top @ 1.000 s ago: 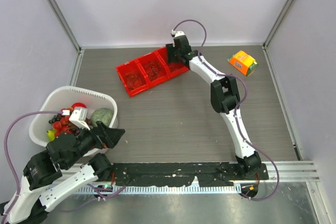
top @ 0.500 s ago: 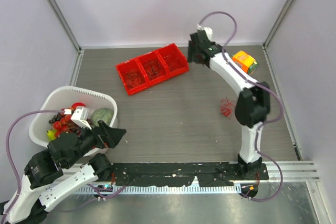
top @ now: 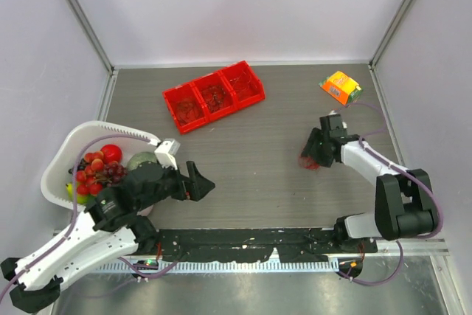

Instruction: Untangle the cables

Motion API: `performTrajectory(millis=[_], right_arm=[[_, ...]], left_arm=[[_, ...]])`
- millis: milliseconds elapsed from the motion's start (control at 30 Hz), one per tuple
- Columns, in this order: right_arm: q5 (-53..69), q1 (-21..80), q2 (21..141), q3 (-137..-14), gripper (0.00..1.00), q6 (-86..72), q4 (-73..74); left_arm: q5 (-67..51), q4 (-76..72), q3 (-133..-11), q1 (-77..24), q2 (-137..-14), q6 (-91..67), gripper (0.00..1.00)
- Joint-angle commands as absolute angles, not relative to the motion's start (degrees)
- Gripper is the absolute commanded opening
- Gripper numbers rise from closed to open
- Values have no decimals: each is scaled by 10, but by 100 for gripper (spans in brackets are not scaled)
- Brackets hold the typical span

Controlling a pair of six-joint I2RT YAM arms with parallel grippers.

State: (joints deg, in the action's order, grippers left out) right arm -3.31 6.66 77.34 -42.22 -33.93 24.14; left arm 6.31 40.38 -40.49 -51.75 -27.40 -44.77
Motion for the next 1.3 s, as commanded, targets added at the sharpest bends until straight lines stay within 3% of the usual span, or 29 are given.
performTrajectory(millis=[0, 100, 233, 300, 367, 433, 533, 600, 733, 833, 933, 1067, 1133, 1167, 1267], right_arm=[[102, 170, 800, -406, 58, -288, 143], [113, 275, 786, -388, 53, -335, 111], [114, 415, 735, -374, 56, -423, 77], [121, 440, 702, -358, 65, -453, 50], [102, 439, 672, -344, 76, -458, 57], [67, 439, 650, -350, 79, -435, 89], [43, 440, 652, -357, 79, -418, 123], [64, 440, 661, -345, 76, -416, 99], [70, 440, 693, -331, 56, -426, 91], [61, 440, 686, -312, 53, -444, 86], [46, 440, 684, -305, 48, -440, 99], [61, 440, 689, -280, 40, -445, 77], [76, 440, 694, -270, 34, -451, 59], [86, 440, 695, -267, 32, -453, 48], [93, 440, 691, -262, 25, -458, 43]], left_arm=[[3, 274, -377, -518, -315, -468, 91], [-18, 251, -362, -519, -339, -478, 80], [-5, 250, -344, -519, -356, -490, 73], [-5, 235, -325, -519, -355, -497, 74], [12, 212, -303, -519, -359, -505, 85], [13, 187, -288, -519, -381, -512, 91], [7, 149, -284, -519, -437, -512, 86], [13, 137, -296, -519, -495, -504, 79], [29, 102, -335, -519, -610, -476, 68], [34, 84, -368, -518, -702, -455, 65], [29, 77, -400, -518, -769, -454, 67], [22, 37, -408, -518, -804, -469, 87], [29, 18, -409, -518, -822, -475, 85], [32, 20, -417, -518, -830, -475, 81], [25, 39, -445, -518, -864, -464, 57]])
